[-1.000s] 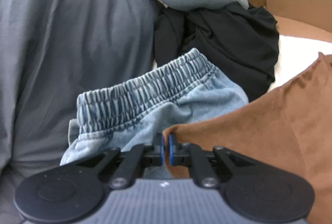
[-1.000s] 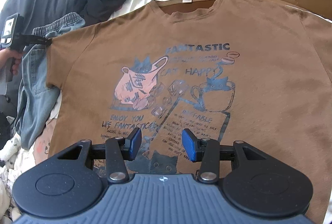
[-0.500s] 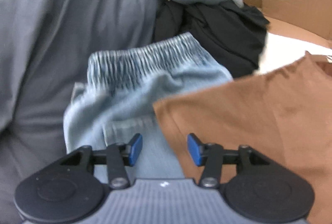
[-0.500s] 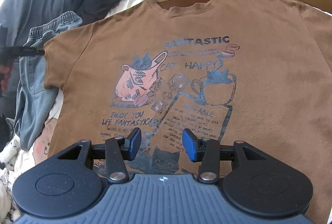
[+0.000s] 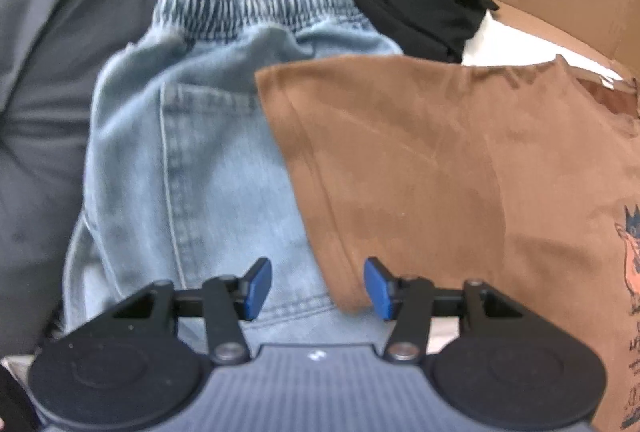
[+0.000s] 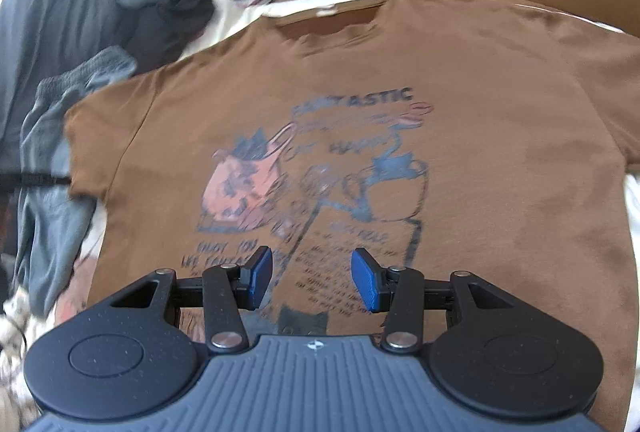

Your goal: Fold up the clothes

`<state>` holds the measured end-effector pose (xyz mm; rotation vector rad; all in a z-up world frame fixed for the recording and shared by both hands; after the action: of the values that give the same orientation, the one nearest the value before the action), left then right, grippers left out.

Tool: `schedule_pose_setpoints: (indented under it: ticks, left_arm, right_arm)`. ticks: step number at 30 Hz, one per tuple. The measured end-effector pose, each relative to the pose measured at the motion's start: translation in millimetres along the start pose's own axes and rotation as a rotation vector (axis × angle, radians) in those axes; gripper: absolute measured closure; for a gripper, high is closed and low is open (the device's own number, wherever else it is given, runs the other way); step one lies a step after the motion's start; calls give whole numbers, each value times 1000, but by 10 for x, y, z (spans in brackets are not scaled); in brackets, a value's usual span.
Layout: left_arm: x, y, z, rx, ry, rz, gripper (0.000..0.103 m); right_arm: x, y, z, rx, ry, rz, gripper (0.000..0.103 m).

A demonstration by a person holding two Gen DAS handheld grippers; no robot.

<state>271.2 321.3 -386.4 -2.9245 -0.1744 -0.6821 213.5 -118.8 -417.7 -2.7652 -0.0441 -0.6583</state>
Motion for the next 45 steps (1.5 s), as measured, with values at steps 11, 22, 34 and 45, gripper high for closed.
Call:
schedule_pose_setpoints:
  ticks: [11,22,34,45]
  left_arm:
    - [-152,208,211,112,29,82,50]
    - [-123,169,248,62,14,38,99]
    - [-78,96,260,87,-53,77,89]
    - [374,195,-17,164,64,87,63]
  right_arm:
    - [-80,-28,34,24,-27,162,52]
    - [-82,148,131,-4,-52,197,52]
    - [-97,167,214,-13,-64,185,51]
    - [178,310,151,-86,8,65,51]
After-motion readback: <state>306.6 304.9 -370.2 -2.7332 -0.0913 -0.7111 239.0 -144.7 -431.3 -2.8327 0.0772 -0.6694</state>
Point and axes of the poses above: each gripper's, at about its wrist camera, not at the fingertips, and z roughly the way its jaws point, y to its right, x to its top, the point moved 8 cm from there along z, roughly the way its jaws point, and after that the axes turned 6 degrees about -x, right-handed, at the moved point
